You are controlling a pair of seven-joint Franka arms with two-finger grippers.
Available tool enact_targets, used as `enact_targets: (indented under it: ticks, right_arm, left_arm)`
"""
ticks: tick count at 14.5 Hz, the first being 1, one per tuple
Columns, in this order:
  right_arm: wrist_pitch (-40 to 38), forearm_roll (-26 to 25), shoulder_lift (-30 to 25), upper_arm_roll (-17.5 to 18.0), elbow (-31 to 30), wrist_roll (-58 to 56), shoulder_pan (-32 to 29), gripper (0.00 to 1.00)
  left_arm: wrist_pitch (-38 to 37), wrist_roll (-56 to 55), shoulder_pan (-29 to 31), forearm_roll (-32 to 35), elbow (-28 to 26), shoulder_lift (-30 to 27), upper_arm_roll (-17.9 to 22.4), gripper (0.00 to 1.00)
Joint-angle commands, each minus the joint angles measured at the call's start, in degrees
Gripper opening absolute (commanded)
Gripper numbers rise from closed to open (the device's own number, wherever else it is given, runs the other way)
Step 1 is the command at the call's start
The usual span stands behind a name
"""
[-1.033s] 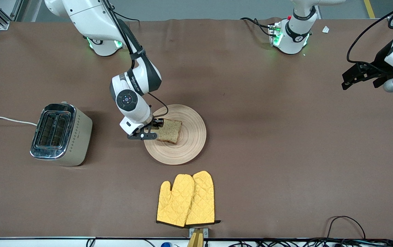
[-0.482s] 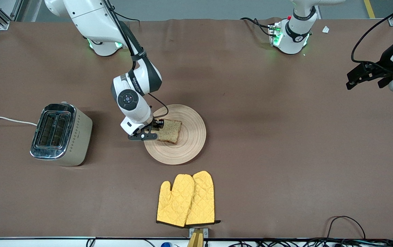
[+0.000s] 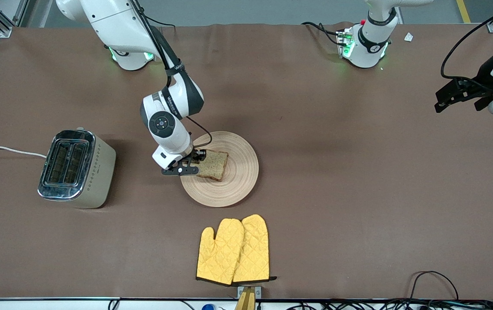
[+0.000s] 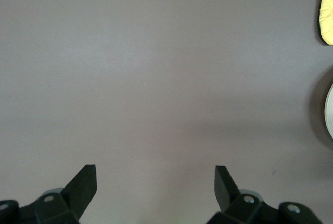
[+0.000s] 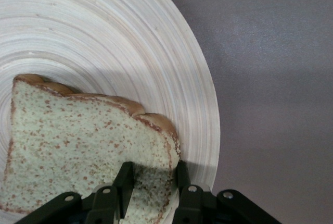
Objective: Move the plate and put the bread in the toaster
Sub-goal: 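Lower the right gripper and pinch the bread slice edge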
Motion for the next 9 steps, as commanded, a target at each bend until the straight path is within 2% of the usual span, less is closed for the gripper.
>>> enact_targets:
  ticks: [1, 4, 8, 9]
  right_arm:
    - [0.96, -0.72, -0.35, -0.57, -1.64, 1.09, 0.98, 0.35]
    - [0.96, -0.72, -0.35, -0.57, -1.55, 1.09, 0.98, 0.27]
    - [1.05, -0.81, -0.35, -0.57, -1.64, 1.09, 1.24, 0.06]
    - [0.96, -0.90, -0.35, -0.57, -1.64, 1.09, 1.24, 0.04]
  left_arm:
    - [0.24, 0.98, 0.06, -0.89, 0.18, -0.46, 0.10, 1.00]
    - [0.24, 0.98, 0.06, -0.89, 0.18, -0.46, 0.10, 1.00]
    - [0.24, 0.98, 0.06, -0.89, 0.18, -0.37, 0.10, 1.00]
    - [0.24, 0.98, 0.06, -0.89, 0.18, -0.37, 0.10, 1.00]
